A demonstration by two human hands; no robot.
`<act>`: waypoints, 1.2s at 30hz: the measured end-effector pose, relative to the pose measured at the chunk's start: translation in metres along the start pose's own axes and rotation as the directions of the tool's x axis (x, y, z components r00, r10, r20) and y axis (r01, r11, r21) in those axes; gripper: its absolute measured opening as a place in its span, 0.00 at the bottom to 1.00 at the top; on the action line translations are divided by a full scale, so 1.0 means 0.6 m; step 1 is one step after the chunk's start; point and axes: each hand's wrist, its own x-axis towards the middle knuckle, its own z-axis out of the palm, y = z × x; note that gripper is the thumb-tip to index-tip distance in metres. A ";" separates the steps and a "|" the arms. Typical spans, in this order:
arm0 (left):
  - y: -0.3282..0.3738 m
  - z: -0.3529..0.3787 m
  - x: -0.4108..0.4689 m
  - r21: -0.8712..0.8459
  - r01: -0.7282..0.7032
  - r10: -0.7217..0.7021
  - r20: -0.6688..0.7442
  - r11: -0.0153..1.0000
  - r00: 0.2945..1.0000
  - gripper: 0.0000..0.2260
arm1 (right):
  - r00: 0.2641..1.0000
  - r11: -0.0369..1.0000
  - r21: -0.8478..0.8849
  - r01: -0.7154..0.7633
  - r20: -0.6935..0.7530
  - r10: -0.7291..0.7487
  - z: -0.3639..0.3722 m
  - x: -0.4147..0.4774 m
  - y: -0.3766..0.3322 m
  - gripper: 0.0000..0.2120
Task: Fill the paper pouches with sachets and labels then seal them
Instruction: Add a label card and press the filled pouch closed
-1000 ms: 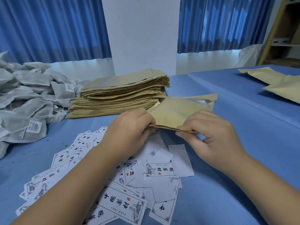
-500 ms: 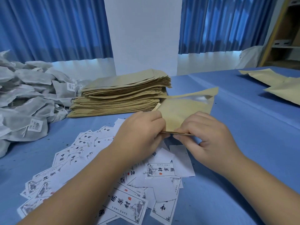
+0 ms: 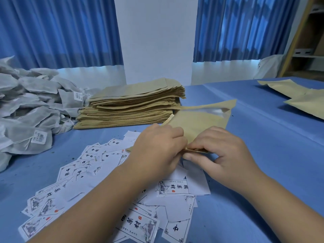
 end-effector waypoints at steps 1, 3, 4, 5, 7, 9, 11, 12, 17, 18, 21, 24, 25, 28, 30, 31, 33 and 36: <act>0.000 0.000 -0.001 -0.004 0.003 -0.003 -0.003 1.000 1.000 0.05 | 1.000 1.000 0.000 0.007 -0.002 -0.007 0.000 0.000 0.000 0.07; -0.003 0.001 -0.004 -0.013 0.023 -0.023 -0.008 1.000 1.000 0.07 | 0.999 0.999 -0.015 0.032 -0.031 -0.033 0.001 -0.001 0.000 0.03; -0.005 0.002 -0.005 -0.028 0.039 -0.040 -0.004 0.999 0.999 0.10 | 0.997 0.999 -0.029 0.042 -0.058 -0.044 0.001 -0.001 0.000 0.03; -0.009 0.002 -0.007 -0.048 0.062 -0.061 0.010 0.997 0.998 0.11 | 0.995 0.998 -0.040 0.043 -0.092 -0.047 0.001 -0.001 0.001 0.03; -0.021 0.003 -0.011 -0.053 0.120 -0.117 0.057 0.991 0.991 0.08 | 0.985 0.999 -0.043 -0.002 -0.174 -0.005 -0.003 -0.002 0.005 0.04; -0.038 0.004 -0.018 0.012 0.207 -0.207 0.070 0.978 0.976 0.05 | 0.966 0.996 -0.023 -0.086 -0.245 0.078 -0.010 -0.005 0.008 0.05; -0.054 0.002 -0.026 0.056 0.302 -0.303 0.020 0.952 0.953 0.03 | 0.953 0.988 0.012 -0.152 -0.264 0.150 -0.016 -0.007 0.009 0.06; -0.061 0.000 -0.029 0.059 0.333 -0.333 -0.009 0.941 0.943 0.04 | 0.951 0.984 0.027 -0.173 -0.255 0.175 -0.017 -0.006 0.010 0.06; -0.074 0.001 -0.035 0.089 0.299 -0.293 -0.083 0.950 0.953 0.07 | 0.953 0.945 0.234 -0.228 -0.147 0.266 -0.023 -0.004 0.006 0.12; -0.075 0.002 -0.037 0.104 0.292 -0.283 -0.096 0.951 0.954 0.07 | 0.925 0.906 0.305 -0.294 -0.149 0.350 -0.026 -0.003 0.006 0.15; -0.082 0.008 -0.041 0.105 0.332 -0.315 -0.153 0.938 0.937 0.04 | 0.648 0.669 0.406 -0.622 -0.213 0.732 -0.035 0.004 0.025 0.17; -0.087 0.016 -0.043 0.008 0.426 -0.416 -0.197 0.905 0.888 0.02 | 0.313 0.228 0.470 -0.853 0.110 0.944 -0.040 0.006 0.050 0.20; -0.086 0.019 -0.044 -0.025 0.447 -0.443 -0.189 0.894 0.876 0.03 | 0.266 0.115 0.495 -0.861 0.248 0.931 -0.038 0.005 0.052 0.23; -0.086 0.025 -0.048 -0.086 0.471 -0.479 -0.158 0.878 0.864 0.03 | 0.310 0.071 0.591 -0.803 0.313 0.898 -0.027 -0.004 0.051 0.34; -0.084 0.025 -0.048 -0.104 0.459 -0.470 -0.171 0.883 0.866 0.05 | 0.347 0.180 0.636 -0.751 0.148 0.926 -0.024 -0.007 0.059 0.39; -0.083 0.024 -0.046 -0.129 0.442 -0.459 -0.179 0.888 0.870 0.05 | 0.337 0.216 0.647 -0.732 0.068 0.939 -0.026 -0.008 0.065 0.39; -0.077 0.023 -0.041 -0.177 0.392 -0.421 -0.176 0.903 0.890 0.08 | 0.273 0.139 0.767 -0.626 0.048 0.961 -0.037 -0.011 0.075 0.37; -0.067 0.022 -0.031 -0.188 0.331 -0.359 -0.142 0.925 0.923 0.11 | 0.248 -0.309 0.921 -0.238 0.365 0.897 -0.054 -0.004 0.075 0.17</act>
